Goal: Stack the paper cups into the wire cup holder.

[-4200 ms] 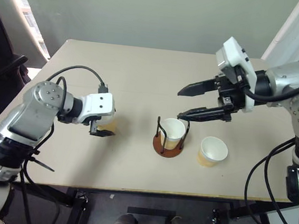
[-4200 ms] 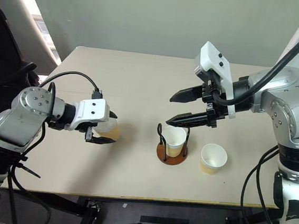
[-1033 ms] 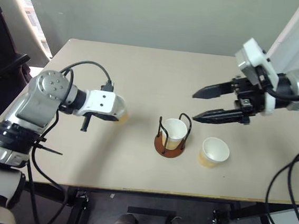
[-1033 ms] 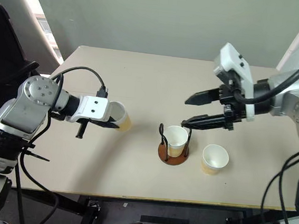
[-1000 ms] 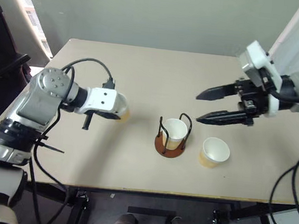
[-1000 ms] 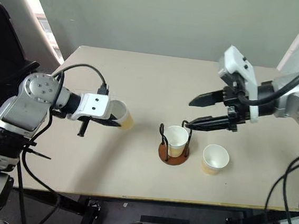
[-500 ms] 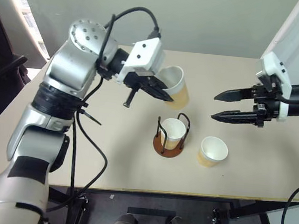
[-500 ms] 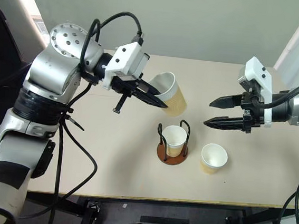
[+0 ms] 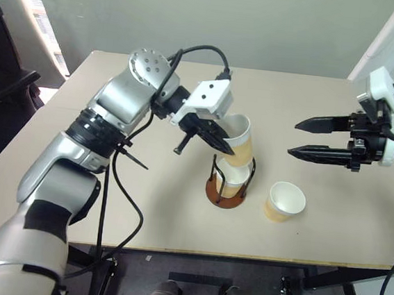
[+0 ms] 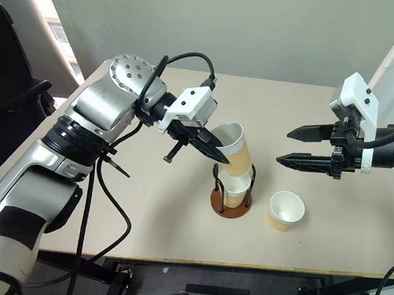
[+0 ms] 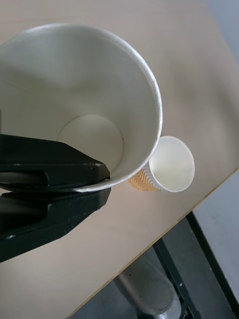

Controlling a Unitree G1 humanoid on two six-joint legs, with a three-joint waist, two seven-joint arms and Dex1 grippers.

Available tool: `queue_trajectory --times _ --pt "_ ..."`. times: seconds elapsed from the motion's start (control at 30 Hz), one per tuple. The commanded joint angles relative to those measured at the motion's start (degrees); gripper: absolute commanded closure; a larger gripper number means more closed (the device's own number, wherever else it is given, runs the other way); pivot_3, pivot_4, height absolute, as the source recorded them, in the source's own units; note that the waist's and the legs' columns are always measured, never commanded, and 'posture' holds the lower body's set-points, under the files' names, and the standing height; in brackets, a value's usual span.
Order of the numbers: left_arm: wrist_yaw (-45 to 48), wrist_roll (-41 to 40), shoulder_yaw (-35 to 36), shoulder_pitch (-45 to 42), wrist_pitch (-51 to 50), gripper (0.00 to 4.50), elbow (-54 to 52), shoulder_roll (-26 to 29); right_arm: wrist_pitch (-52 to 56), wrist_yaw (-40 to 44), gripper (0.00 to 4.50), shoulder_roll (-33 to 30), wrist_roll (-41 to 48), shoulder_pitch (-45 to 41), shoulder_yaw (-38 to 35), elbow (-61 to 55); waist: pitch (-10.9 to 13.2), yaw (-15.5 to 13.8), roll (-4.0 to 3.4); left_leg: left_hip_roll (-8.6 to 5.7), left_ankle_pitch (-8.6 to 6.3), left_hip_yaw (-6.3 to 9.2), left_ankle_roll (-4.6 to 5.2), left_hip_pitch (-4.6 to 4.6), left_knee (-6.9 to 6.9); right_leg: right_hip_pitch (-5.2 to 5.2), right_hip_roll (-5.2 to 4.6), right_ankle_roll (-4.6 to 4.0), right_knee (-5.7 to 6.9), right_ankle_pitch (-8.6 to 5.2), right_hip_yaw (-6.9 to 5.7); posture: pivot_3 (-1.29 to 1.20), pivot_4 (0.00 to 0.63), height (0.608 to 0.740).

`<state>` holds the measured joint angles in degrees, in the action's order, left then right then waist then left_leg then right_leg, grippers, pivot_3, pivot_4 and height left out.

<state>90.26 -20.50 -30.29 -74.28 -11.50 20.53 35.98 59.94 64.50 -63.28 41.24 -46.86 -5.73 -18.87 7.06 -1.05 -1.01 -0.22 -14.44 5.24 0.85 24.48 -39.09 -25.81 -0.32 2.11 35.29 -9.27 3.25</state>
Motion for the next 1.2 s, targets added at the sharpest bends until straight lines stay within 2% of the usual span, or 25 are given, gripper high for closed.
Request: queue_trajectory --times 0.03,0.33,0.67,0.87,0.97,1.2 --pt "2.24 0.16 -0.55 -1.83 2.59 4.44 0.40 -0.36 0.56 -1.42 1.19 -0.74 1.83 -0.09 -2.93 -2.16 0.00 -0.04 0.00 0.00 -0.01 0.00 0.01 0.02 0.00 0.01 0.00 0.03 -0.07 0.02 0.00 0.00 0.150 0.740" --pt "2.24 1.85 -2.87 -1.18 4.42 4.44 1.35 -2.80 3.71 -3.00 1.19 -2.77 6.64 1.53 -5.75 -5.82 0.00 -0.43 0.00 -0.04 -0.05 -0.01 0.06 0.17 -0.04 0.03 -0.03 0.24 -0.34 0.00 0.01 0.00 0.150 0.740" --pt "2.24 3.90 -5.66 -1.53 8.69 4.44 4.48 -4.20 9.21 -4.77 1.19 -9.02 12.93 8.85 -16.32 -10.14 0.00 -0.73 0.00 -0.08 -0.08 -0.04 0.07 0.22 -0.08 0.04 -0.08 0.32 -0.34 -0.05 0.03 0.00 0.150 0.740" --pt "2.24 5.02 -7.00 -2.08 11.30 4.44 6.32 -4.99 9.02 -7.11 1.19 -9.43 14.75 11.13 -18.56 -10.91 0.00 -0.73 -0.01 -0.08 -0.11 -0.06 0.13 0.19 -0.12 0.05 -0.07 0.37 -0.31 -0.02 0.05 0.00 0.150 0.740" --pt "2.24 5.08 -6.88 -2.33 11.25 3.81 7.12 -5.80 8.76 -7.93 1.19 -9.50 15.49 12.03 -19.06 -11.25 0.00 -0.74 -0.01 -0.08 -0.11 -0.07 0.13 0.19 -0.15 0.06 -0.07 0.40 -0.31 -0.01 0.05 0.00 0.150 0.740" --pt "2.24 4.70 -2.13 -2.40 8.03 1.42 8.09 -8.84 7.50 -8.95 1.19 -10.30 15.56 13.15 -18.78 -11.12 0.00 -0.77 -0.01 -0.13 -0.14 -0.09 0.18 0.23 -0.21 0.09 -0.09 0.55 -0.35 -0.02 0.08 0.00 0.150 0.740"
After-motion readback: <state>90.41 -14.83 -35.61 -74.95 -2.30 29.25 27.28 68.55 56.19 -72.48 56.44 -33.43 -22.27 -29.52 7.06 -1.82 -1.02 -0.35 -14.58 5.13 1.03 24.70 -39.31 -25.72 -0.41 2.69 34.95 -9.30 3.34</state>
